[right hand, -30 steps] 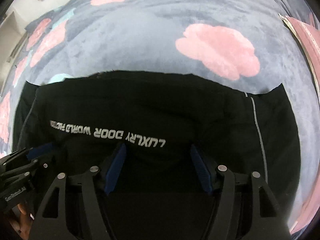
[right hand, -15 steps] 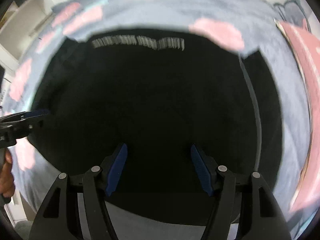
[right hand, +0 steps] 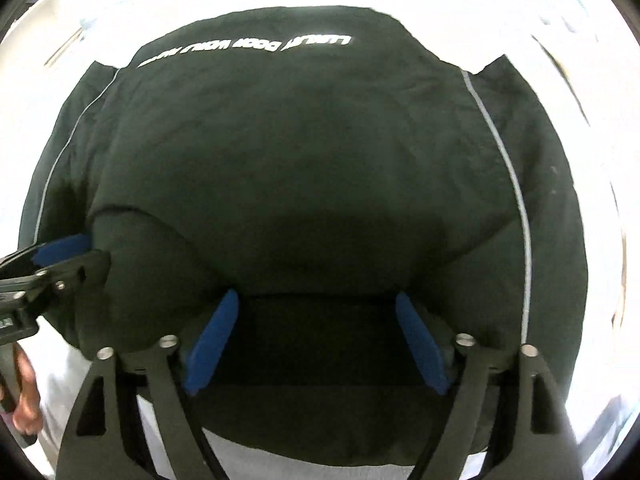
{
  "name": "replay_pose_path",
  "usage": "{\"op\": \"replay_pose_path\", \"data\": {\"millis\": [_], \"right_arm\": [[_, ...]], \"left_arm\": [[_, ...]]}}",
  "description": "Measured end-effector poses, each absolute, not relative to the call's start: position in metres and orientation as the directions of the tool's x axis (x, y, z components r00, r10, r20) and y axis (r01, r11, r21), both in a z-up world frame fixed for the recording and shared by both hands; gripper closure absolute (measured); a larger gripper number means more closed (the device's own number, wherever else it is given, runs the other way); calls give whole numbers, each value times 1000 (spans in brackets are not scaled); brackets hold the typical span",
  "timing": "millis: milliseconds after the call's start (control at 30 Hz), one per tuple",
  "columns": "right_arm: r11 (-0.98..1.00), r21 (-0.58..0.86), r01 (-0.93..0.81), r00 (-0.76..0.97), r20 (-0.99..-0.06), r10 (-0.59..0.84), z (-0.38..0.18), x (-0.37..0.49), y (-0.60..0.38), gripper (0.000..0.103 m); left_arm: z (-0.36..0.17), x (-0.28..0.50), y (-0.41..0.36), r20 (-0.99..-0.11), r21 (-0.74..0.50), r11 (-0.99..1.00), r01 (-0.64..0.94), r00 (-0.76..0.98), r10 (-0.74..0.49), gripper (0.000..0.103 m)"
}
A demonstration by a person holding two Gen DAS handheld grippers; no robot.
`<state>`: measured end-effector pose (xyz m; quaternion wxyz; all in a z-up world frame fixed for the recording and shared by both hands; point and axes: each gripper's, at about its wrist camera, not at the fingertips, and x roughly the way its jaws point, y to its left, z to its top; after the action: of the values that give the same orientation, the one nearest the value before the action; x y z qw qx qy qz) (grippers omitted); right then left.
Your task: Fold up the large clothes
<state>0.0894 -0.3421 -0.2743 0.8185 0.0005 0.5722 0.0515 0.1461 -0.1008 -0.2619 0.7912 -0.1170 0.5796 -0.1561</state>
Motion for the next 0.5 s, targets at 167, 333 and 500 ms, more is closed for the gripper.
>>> {"op": "replay_pose_path", "data": {"millis": [167,333,500], "right_arm": [[997,71,-32,316,-945,78,-268,76,-346,11],[988,154,-2,306,-940,147,-250,61,-362,11],[989,150,4,317,-938,141,-235,37,-376,11]], "left_arm": [[-248,142,-111,-917,-299,948,104,242,-316,26],[-203,123,-116,-910,-235,968,83,331,-249,26],[-163,113,-115,-903,-170,982,79,386,-187,26]]}}
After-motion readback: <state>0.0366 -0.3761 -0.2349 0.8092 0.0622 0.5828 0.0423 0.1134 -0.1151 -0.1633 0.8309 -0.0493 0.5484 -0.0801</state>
